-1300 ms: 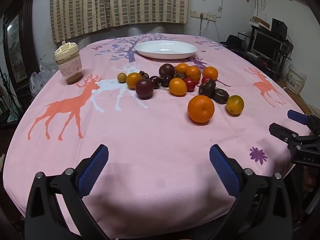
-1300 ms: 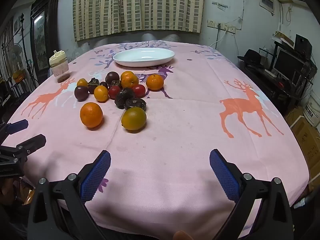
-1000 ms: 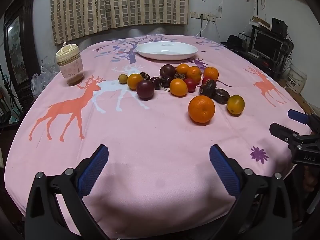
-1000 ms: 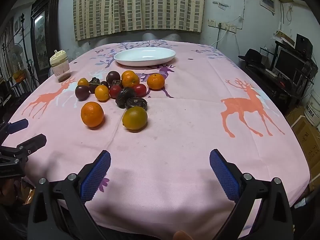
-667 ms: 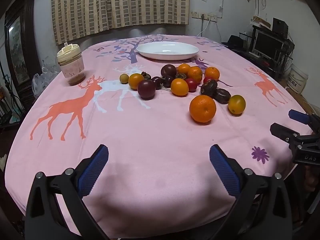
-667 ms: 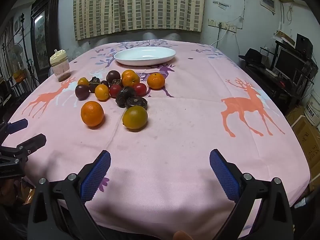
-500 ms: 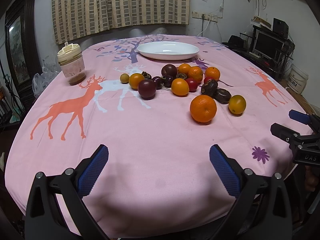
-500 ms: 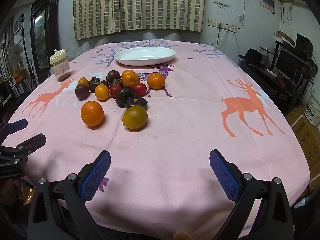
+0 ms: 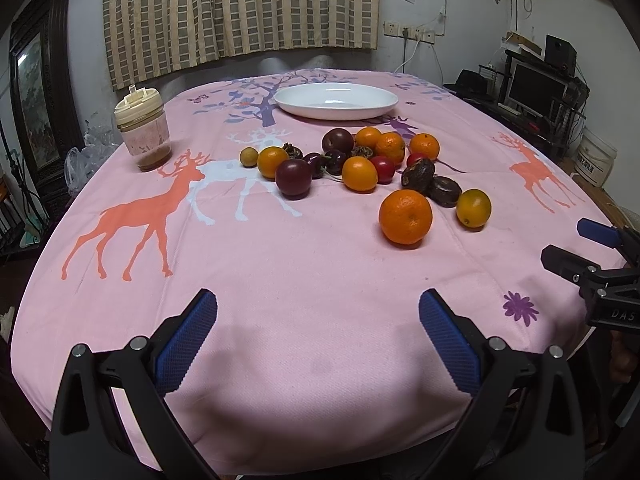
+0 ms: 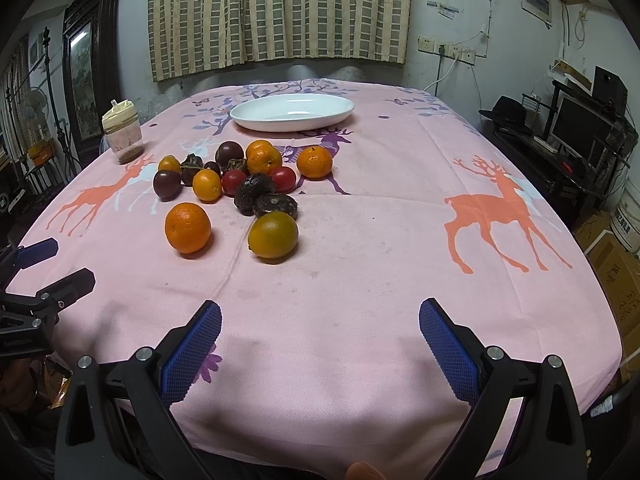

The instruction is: Organize fruits

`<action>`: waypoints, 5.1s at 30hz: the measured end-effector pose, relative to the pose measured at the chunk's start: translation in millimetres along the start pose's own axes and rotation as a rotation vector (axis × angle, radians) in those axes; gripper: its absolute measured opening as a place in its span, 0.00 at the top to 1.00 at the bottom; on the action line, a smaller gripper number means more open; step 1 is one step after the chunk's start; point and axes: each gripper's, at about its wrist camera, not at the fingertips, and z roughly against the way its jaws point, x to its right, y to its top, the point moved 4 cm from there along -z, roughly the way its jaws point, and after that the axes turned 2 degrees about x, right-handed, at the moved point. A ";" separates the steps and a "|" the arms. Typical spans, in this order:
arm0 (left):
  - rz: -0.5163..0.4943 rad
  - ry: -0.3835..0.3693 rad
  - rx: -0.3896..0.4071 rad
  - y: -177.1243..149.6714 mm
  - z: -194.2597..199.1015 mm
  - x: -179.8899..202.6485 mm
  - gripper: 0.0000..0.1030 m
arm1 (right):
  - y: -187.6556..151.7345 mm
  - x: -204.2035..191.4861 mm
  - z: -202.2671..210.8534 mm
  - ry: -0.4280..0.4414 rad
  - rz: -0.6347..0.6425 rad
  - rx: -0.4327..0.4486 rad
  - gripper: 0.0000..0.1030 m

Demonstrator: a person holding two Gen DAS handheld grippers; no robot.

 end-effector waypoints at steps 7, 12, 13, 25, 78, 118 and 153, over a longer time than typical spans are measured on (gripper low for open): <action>-0.002 0.003 0.001 1.2 1.6 1.5 0.04 | 0.0 -0.5 0.0 0.000 0.000 0.001 0.04; -0.003 0.004 0.001 1.8 2.0 1.9 0.04 | -0.1 -0.7 0.3 -0.001 0.001 0.000 0.04; -0.003 0.004 0.001 1.8 2.0 1.9 0.04 | -0.3 -0.8 0.4 -0.001 0.001 0.000 0.04; -0.003 0.004 0.002 1.4 2.5 1.7 0.04 | 0.2 -3.4 1.7 0.000 0.010 0.000 0.04; -0.051 -0.252 0.003 27.4 -29.4 7.9 0.05 | 41.8 -36.0 -86.7 0.115 0.118 -0.123 0.41; -0.061 -0.290 -0.137 265.3 -235.6 -13.8 0.57 | 261.8 -14.0 -224.2 0.261 0.027 -0.044 0.60; 0.114 -0.175 -0.086 138.5 -136.8 -97.2 0.10 | 140.8 7.0 -190.1 0.187 0.070 -0.153 0.42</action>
